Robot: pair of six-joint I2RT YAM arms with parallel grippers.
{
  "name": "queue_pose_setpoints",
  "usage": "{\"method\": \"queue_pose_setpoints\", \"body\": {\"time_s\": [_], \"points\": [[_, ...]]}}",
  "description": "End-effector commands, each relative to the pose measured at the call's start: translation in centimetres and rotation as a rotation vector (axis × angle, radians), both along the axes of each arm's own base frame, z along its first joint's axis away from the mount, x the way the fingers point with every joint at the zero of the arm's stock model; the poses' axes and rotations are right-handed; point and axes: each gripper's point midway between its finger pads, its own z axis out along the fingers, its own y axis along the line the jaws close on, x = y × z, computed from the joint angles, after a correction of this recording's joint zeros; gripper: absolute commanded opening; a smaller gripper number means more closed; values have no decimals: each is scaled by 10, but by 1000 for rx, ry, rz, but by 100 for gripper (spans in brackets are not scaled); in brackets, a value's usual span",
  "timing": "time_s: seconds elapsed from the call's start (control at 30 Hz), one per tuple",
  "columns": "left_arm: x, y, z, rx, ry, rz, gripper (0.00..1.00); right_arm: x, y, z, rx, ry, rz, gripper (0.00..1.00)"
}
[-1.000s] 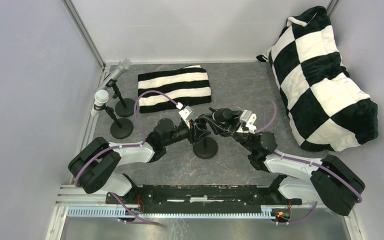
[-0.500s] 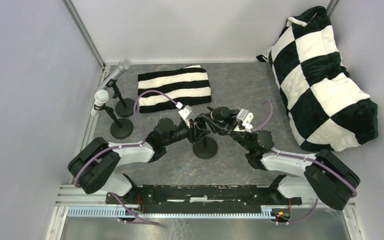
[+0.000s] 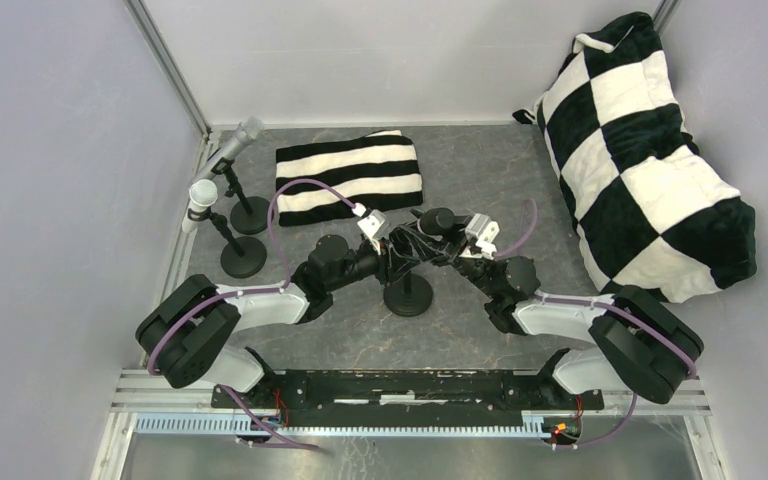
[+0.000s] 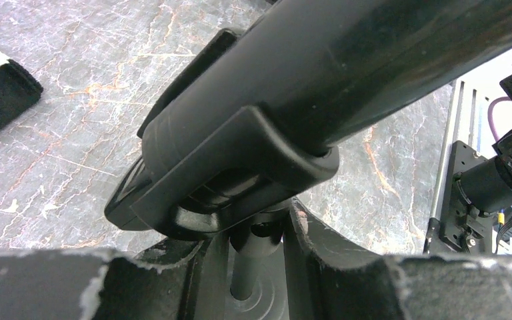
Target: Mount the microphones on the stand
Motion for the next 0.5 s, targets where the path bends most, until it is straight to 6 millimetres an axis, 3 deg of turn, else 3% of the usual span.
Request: {"method": "queue_pose_setpoints", "body": {"time_s": [0.0, 0.33, 0.47], "points": [[-17, -20, 29, -32, -100, -117, 2, -20, 1, -187, -468, 437, 79, 0], [-17, -16, 28, -38, -98, -100, 2, -23, -3, -195, -494, 431, 78, 0], [-14, -13, 24, -37, -87, -69, 2, -21, -3, -171, -465, 365, 72, 1]]}}
